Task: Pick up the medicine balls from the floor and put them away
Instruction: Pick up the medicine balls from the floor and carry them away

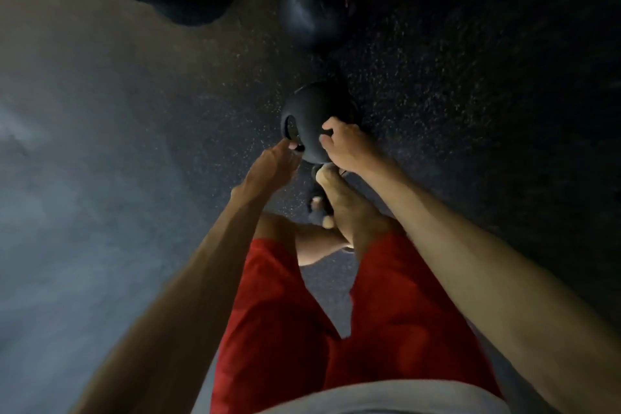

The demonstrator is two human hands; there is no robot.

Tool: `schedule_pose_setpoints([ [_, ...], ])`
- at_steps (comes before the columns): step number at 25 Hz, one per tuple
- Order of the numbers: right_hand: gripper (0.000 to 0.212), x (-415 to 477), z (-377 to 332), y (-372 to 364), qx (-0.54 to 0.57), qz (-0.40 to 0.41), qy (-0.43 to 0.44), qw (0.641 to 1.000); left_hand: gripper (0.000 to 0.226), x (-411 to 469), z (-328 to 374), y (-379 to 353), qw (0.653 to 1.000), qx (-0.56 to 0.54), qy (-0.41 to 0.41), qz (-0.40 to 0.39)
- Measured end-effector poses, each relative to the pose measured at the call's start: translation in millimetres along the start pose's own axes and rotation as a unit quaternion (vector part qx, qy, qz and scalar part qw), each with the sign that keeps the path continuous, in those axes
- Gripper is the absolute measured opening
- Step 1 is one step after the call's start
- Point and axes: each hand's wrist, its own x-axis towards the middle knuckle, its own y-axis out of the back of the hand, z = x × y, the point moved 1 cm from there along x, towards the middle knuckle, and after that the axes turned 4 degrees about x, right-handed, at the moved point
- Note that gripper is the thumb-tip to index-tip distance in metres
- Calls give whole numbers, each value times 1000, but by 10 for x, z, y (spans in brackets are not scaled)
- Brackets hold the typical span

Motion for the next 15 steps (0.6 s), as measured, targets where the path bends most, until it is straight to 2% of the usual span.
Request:
schedule_pose_setpoints([
  [3,37,147,83,-241,43,32,-44,998,37,232,-159,29,998,48,-4,-39],
  [5,35,225,158,-416,74,49,-68,994,38,397,-264,46,996,68,27,-56],
  [9,29,373,347,-842,102,91,-113,984,38,811,-478,13,990,108,3,-93],
  [13,32,722,541,-1325,107,163,-168,966,39,1378,-727,-150,965,224,-98,-95],
  [15,43,969,588,-1572,115,188,-210,952,41,1665,-832,-217,951,261,-123,-114],
])
